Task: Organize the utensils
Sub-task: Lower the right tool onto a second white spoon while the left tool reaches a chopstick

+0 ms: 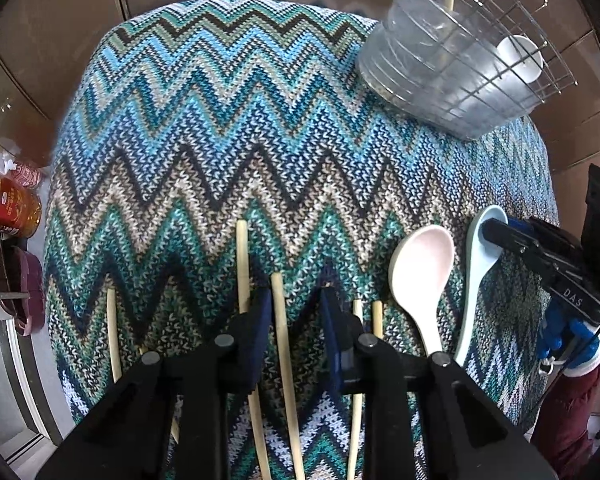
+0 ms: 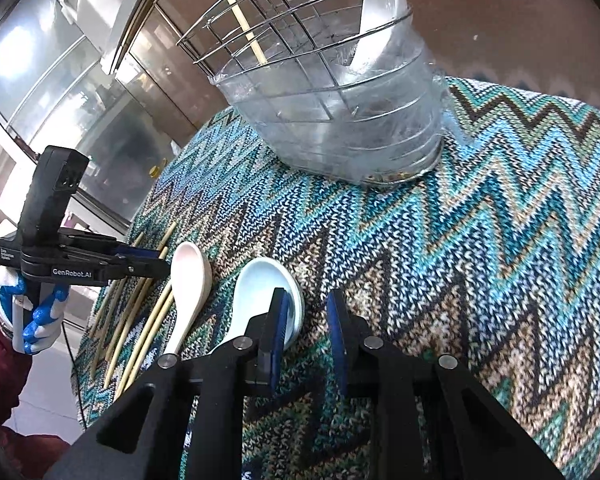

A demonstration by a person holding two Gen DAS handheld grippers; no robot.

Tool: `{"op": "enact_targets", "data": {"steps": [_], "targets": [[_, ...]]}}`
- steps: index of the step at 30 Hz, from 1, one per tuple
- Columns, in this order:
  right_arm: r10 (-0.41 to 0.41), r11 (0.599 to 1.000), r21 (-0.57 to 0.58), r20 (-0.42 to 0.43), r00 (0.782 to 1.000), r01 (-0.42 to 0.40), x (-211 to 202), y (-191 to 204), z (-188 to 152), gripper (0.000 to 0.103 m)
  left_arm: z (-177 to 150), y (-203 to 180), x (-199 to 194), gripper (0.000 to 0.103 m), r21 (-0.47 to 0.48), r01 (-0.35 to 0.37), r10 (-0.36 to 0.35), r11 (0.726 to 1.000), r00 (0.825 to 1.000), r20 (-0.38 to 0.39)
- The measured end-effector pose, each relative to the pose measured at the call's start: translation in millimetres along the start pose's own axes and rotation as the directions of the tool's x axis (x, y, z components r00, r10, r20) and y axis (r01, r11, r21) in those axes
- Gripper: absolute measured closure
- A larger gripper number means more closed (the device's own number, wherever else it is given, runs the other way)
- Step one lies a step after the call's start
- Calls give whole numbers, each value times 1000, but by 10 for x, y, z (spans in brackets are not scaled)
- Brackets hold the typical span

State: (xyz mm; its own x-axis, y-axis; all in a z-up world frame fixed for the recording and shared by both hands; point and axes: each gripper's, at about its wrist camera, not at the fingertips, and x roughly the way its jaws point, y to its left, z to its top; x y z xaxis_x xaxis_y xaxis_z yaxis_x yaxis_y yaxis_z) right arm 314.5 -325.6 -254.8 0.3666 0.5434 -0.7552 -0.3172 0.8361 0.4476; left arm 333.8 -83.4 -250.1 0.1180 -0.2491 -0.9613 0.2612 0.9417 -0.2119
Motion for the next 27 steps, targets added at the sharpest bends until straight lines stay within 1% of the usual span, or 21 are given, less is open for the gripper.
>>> {"op": "enact_targets", "data": {"steps": [3,7,8,12,17,22,25,27], "targets": [[22,1000,-12,-11,1000,-22,46,-7,48,85,51,-56,23,82,8,-8,8,1000,1000,-8],[26,999,-47,-18,999,-27,92,48,78,94,122,-140,62,88,11,-25,25,1000,1000,-7],[23,998,-54,-17,1000,-24,96,64,88,94,132,-147,67,91,8,-29,29,1000,1000,-5],[-1,997,-73,-4,1000,1,90,151,73,94,101,-104,61,97,-6,-31,32,999,999,7],[-58,994,-88,35,998,61,-55,214,-9,94,-50,68,20,98,-26,-25,26,999,999,40],[-128,987,-88,106,986,137,-364,274,-83,96,-253,128,-152,98,-34,-32,36,999,992,121],[-176,977,-93,152,973,192,-580,360,-129,96,-357,142,-343,98,-43,-28,36,999,983,181],[-204,969,-100,181,962,224,-718,402,-167,96,-453,151,-516,98,-47,-2,13,999,972,234]]}}
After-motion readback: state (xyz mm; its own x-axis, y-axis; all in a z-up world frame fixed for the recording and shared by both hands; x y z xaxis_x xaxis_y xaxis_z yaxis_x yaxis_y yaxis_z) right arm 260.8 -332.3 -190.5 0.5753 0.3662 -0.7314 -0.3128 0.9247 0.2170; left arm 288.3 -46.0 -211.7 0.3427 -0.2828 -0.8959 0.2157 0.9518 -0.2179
